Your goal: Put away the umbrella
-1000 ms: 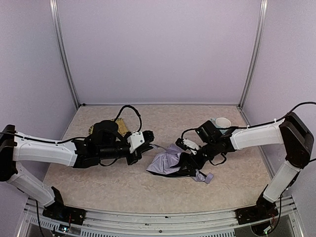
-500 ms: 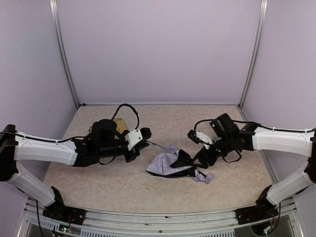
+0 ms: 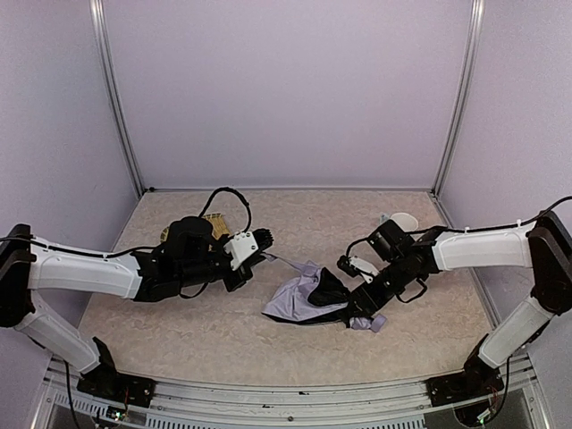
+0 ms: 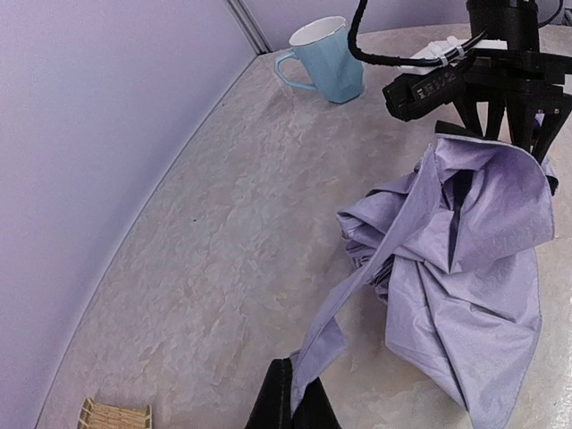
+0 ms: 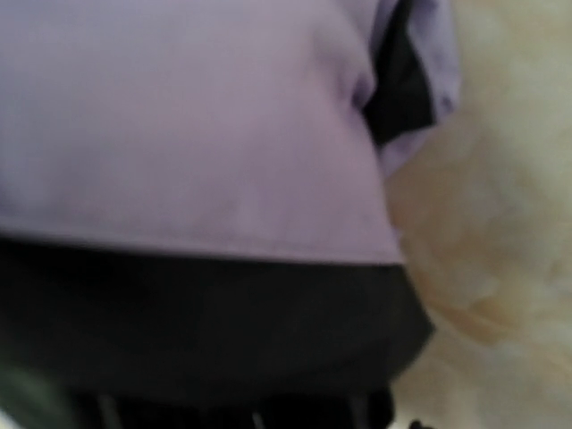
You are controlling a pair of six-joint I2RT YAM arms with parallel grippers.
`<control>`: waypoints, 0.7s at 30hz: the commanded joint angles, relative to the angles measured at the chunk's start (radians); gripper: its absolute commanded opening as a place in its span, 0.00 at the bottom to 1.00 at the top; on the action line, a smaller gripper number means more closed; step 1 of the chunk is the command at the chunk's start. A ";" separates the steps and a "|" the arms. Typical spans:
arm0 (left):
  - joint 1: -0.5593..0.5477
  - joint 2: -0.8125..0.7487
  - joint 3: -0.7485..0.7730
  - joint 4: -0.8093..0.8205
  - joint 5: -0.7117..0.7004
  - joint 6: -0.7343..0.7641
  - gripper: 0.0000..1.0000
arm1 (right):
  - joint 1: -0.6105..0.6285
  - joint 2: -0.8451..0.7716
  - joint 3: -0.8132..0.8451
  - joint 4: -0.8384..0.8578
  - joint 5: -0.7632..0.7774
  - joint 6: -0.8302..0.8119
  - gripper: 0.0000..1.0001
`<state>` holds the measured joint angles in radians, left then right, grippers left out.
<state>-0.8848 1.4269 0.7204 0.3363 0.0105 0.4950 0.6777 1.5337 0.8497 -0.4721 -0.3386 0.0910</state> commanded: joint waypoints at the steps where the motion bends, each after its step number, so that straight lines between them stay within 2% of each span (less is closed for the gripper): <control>1: 0.012 0.019 -0.006 0.014 -0.033 -0.007 0.00 | -0.001 0.045 -0.013 -0.001 -0.054 0.004 0.57; 4: 0.015 0.024 -0.002 0.029 -0.050 -0.016 0.00 | 0.001 0.095 -0.018 0.014 -0.043 0.011 0.53; 6: 0.016 0.023 0.004 0.032 -0.058 -0.023 0.05 | 0.004 0.122 -0.018 0.024 -0.037 0.005 0.45; 8: 0.015 0.012 0.010 0.033 -0.062 -0.030 0.15 | 0.006 0.129 -0.015 0.030 -0.028 0.001 0.37; 11: 0.005 -0.035 -0.006 0.050 -0.045 -0.031 0.39 | 0.012 0.124 -0.008 0.033 -0.012 -0.018 0.30; 14: -0.023 -0.123 -0.049 0.082 0.028 -0.015 0.57 | 0.025 0.117 0.001 0.039 -0.003 -0.044 0.24; 15: -0.032 -0.159 -0.068 0.094 0.071 -0.014 0.61 | 0.028 0.116 0.006 0.040 0.005 -0.051 0.22; 19: -0.042 -0.310 -0.156 0.127 0.316 -0.065 0.65 | 0.040 0.110 0.017 0.037 0.030 -0.079 0.17; 21: -0.048 -0.340 -0.196 0.127 0.398 -0.115 0.58 | 0.044 0.103 0.021 0.043 0.044 -0.090 0.13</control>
<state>-0.9234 1.1488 0.5854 0.4129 0.1825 0.4564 0.7044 1.6428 0.8524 -0.4419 -0.3416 0.0376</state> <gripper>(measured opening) 0.630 0.160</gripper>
